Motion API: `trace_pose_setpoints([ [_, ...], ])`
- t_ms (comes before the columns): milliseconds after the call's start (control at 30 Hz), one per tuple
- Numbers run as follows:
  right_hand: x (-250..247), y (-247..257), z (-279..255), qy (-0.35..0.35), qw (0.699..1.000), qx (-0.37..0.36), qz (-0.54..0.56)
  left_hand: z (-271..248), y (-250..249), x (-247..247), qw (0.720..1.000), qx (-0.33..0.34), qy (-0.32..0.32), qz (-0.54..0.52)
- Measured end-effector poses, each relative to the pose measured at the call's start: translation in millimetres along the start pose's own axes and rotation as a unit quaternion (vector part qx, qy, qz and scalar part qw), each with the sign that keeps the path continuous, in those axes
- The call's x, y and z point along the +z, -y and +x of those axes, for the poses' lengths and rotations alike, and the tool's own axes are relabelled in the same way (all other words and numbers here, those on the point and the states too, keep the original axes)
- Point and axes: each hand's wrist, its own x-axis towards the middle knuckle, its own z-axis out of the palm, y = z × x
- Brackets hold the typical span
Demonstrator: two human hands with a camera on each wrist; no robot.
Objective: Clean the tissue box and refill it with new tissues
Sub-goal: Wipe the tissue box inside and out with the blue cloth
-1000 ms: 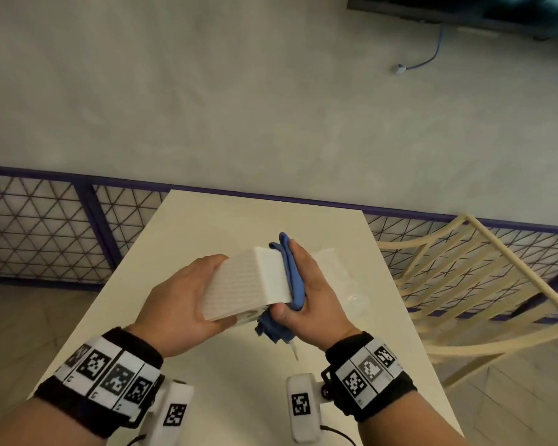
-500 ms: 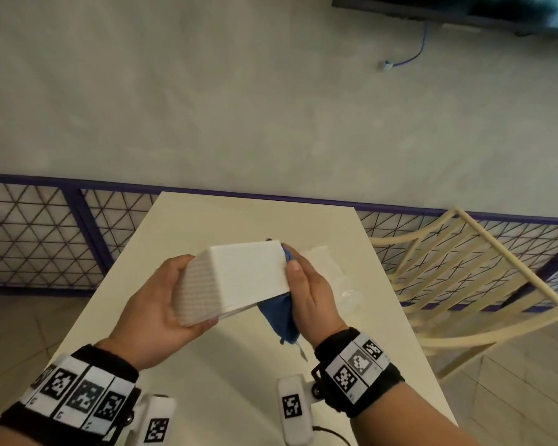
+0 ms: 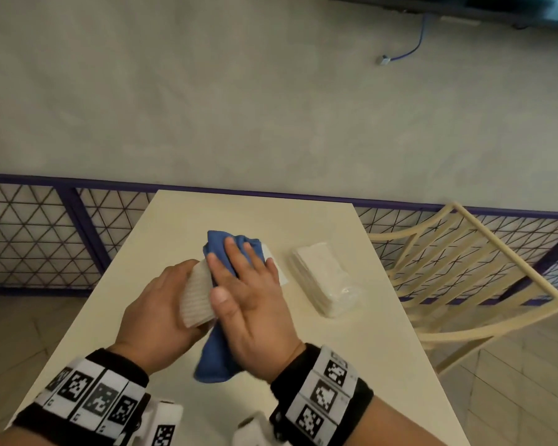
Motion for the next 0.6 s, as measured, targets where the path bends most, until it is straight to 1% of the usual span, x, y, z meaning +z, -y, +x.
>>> trace_pose_setpoints([
  [67,-9,-22,8,-0.016,0.998,0.034,0.042,-4,1,-1,1.0,0.001,-0.003,0.003],
  [133,-18,-48,15,-0.038,0.992,0.098,0.068,-7,1,-4,1.0,0.007,0.0,0.003],
  [200,-23,-62,19,-0.034,0.978,0.167,0.121,-8,2,-6,1.0,0.016,0.001,0.003],
  [233,-22,-64,18,-0.039,0.972,0.185,0.137,-7,2,-6,1.0,0.02,0.002,0.007],
  [267,-21,-61,17,-0.05,0.972,0.188,0.135,-5,1,-6,1.0,0.023,0.004,0.011],
  [300,-19,-55,17,-0.066,0.975,0.175,0.117,-3,0,-6,0.999,0.025,0.008,0.019],
  [367,-9,-34,13,-0.078,0.986,0.127,0.074,2,0,-4,0.998,0.029,0.017,0.051],
  [433,1,-14,6,-0.044,0.996,0.073,0.034,4,1,-2,0.997,0.024,0.019,0.066],
  [500,3,-10,4,-0.021,0.999,0.036,0.018,4,2,0,0.998,0.019,0.014,0.056],
  [567,-4,-24,7,-0.035,0.998,0.026,0.048,3,1,0,0.998,0.022,0.01,0.06],
  [600,-9,-32,10,-0.047,0.995,0.049,0.073,2,1,-1,0.998,0.026,0.009,0.055],
])
